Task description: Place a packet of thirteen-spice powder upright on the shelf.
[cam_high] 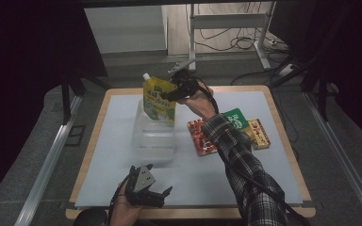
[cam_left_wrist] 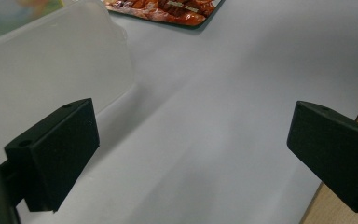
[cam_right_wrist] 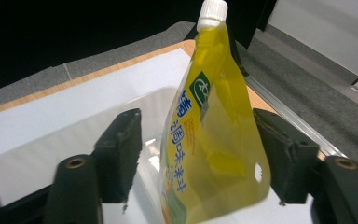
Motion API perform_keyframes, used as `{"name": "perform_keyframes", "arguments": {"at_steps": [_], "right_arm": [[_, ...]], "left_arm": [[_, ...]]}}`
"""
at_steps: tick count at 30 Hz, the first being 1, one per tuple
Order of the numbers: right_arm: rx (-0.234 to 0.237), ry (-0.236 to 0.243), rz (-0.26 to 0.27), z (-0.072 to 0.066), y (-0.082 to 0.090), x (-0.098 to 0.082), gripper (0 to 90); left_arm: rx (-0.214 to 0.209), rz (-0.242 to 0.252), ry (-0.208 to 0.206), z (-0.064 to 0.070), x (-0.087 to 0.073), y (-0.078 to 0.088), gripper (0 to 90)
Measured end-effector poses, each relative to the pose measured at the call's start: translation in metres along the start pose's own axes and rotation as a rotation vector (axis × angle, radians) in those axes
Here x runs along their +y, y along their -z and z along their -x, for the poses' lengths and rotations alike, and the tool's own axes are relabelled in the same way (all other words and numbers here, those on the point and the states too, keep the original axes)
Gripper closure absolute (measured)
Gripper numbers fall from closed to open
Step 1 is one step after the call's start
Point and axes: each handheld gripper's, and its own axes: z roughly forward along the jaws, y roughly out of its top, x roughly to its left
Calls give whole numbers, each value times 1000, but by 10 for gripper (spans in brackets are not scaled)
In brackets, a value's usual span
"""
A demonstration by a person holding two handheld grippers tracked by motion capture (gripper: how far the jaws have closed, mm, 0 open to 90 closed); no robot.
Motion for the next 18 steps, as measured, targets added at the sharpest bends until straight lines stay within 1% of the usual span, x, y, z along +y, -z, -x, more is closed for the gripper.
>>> {"name": "perform_keyframes", "arguments": {"at_steps": [1,3,8,10,11,12,13,14,18], "right_arm": [[2,-10,-3,-1,1,-1,321],[9,-11,1,-1,4,-6,294],[3,-16,8,1,8,-14,268],[7,-22,11,1,10,-17,254],[9,-19,20,0,13,-20,224],[9,-19,20,0,13,-20,224],[12,-17,31,-1,16,-23,194],[12,-17,31,-1,16,-23,194],[25,-30,42,-2,22,-28,147]], "left_arm": [[0,0,-1,0,0,0,21],[0,-1,-3,0,0,0,21],[2,-2,-3,1,0,0,21],[2,-2,-3,0,0,0,21],[3,-2,-2,0,0,0,21],[3,-2,-2,0,0,0,21],[3,-3,-2,0,0,-1,21],[3,-3,-2,0,0,-1,21],[4,-4,-4,1,0,-1,21]]}}
